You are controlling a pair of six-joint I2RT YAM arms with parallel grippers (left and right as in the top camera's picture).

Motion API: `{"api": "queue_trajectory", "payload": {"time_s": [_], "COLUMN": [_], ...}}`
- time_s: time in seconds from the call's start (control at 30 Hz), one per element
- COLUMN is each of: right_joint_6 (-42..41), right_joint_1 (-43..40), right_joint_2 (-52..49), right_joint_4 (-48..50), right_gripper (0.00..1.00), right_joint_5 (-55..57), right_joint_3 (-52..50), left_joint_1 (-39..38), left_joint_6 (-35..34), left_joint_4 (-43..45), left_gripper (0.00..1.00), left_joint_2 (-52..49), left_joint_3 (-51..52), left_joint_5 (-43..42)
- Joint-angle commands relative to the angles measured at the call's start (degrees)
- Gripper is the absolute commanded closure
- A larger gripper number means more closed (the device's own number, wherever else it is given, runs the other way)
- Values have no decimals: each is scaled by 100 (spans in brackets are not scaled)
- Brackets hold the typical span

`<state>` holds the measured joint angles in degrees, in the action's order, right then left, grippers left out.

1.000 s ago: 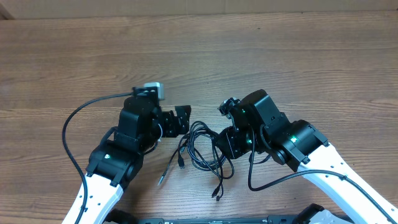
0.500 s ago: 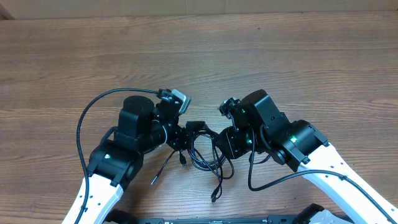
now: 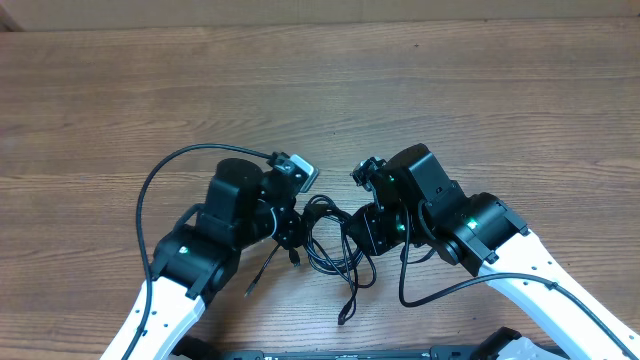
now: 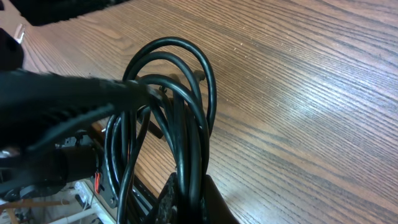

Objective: Untangle cables

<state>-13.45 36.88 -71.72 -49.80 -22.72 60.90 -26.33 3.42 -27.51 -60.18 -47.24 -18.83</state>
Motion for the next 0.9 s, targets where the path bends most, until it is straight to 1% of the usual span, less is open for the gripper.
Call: {"api": "queue_trajectory", "payload": {"time_s": [0.0, 0.1, 0.3, 0.37, 0.47, 0.53, 0.63, 0.77, 0.87], "right_joint_6": [13, 7, -7, -4, -4, -4, -7, -4, -7], "right_joint_1": [13, 13, 13, 13, 13, 13, 13, 13, 13], "right_joint_2": [149, 149, 149, 149, 149, 149, 149, 149, 149], "right_joint_4": [20, 17, 15, 17, 39, 57, 63, 68, 109], "right_gripper": [96, 96, 96, 96, 96, 96, 96, 96, 96], "right_joint_5": [-140, -140, -140, -142, -140, -140, -140, -140, -140], "right_joint_3": [24, 24, 24, 24, 24, 24, 24, 24, 24], "left_joint_1": [-149, -271, -354, -354, -374, -378, -382, -382, -385], "left_joint_6": [114, 133, 131, 131, 133, 157, 378, 590, 813], "left_joint_4": [-17, -37, -164, -166, -184, -221, -308, -623, -960], "left_gripper": [36, 37, 41, 42, 41, 38, 38, 42, 42], "left_joint_2": [-192, -313, -444, -444, -444, -444, -448, -485, -546], "left_joint_3": [-61, -61, -61, -61, -61, -61, -61, -61, -61], "left_joint_5": [369, 660, 1725, 1838, 1510, 1137, 472, -20, -319]}}
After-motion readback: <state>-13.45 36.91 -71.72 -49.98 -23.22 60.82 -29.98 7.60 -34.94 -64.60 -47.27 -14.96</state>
